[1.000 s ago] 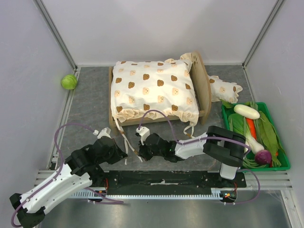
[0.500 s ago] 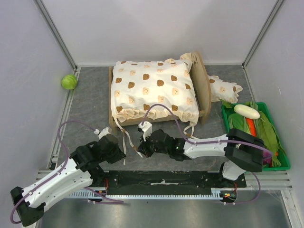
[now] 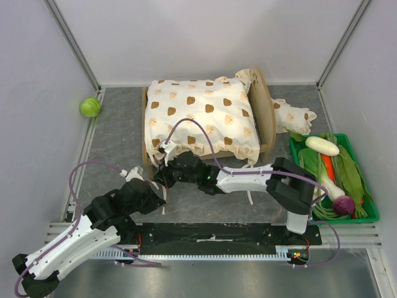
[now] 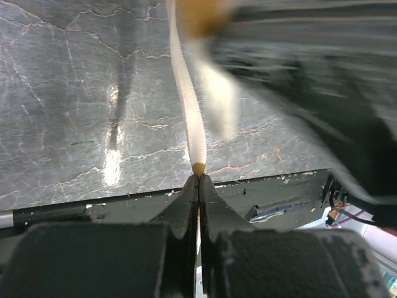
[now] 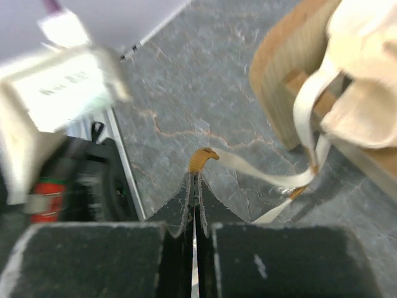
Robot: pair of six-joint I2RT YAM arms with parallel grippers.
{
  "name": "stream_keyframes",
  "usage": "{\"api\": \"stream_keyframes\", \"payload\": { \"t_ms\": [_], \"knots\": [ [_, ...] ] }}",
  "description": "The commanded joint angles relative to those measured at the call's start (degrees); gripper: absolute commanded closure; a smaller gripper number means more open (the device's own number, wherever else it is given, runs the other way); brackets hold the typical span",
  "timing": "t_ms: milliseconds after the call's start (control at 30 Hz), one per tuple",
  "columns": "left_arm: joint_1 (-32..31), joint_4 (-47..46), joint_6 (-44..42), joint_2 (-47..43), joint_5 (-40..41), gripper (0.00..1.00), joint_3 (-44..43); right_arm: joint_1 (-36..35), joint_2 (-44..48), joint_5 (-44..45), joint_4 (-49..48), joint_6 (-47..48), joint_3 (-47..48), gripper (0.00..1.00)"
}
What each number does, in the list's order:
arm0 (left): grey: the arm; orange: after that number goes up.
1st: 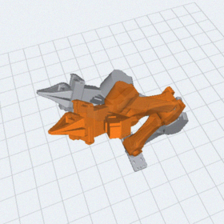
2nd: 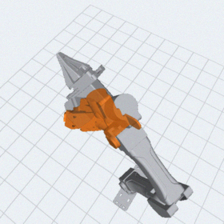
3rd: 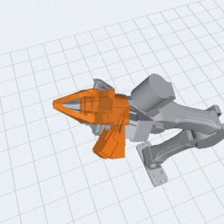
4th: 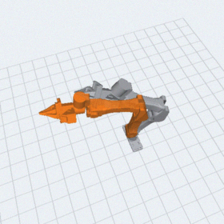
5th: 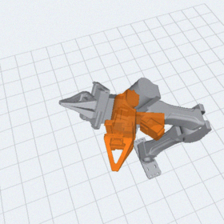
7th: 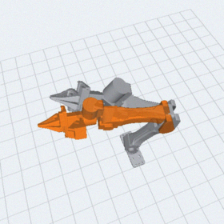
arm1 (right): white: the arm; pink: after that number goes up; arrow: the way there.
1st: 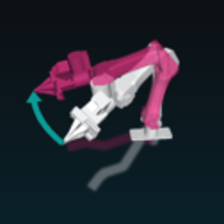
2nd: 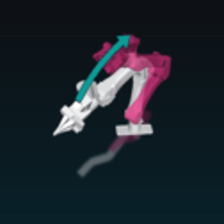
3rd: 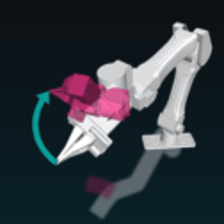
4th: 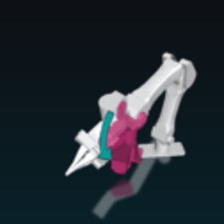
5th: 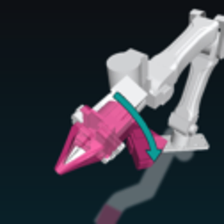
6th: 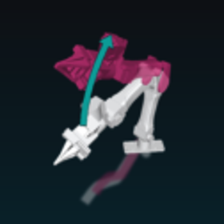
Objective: Set up the pet bed
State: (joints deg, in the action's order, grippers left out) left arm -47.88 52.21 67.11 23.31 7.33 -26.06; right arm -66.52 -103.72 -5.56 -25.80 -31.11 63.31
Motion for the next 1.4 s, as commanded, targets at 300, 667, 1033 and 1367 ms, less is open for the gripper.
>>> {"api": "stream_keyframes", "payload": {
  "t_ms": [300,667,1033,1367],
  "knots": [
    [-0.02,4.40,2.15,-5.65,1.54,0.98,-2.50,0.08,-0.88,-2.00,-1.27,0.08,-1.34,0.57],
    [-0.02,3.52,3.11,-4.94,4.35,0.98,-2.68,3.59,6.52,7.59,-2.49,-0.17,-9.70,0.52],
    [-0.02,2.55,2.76,-4.41,7.08,0.98,-3.64,3.42,-4.11,9.95,-9.52,0.79,-2.58,0.48],
    [-0.02,2.46,1.62,-4.41,6.82,0.98,-4.34,2.10,-10.27,14.44,-18.92,3.34,-0.55,0.45]
  ]
}}
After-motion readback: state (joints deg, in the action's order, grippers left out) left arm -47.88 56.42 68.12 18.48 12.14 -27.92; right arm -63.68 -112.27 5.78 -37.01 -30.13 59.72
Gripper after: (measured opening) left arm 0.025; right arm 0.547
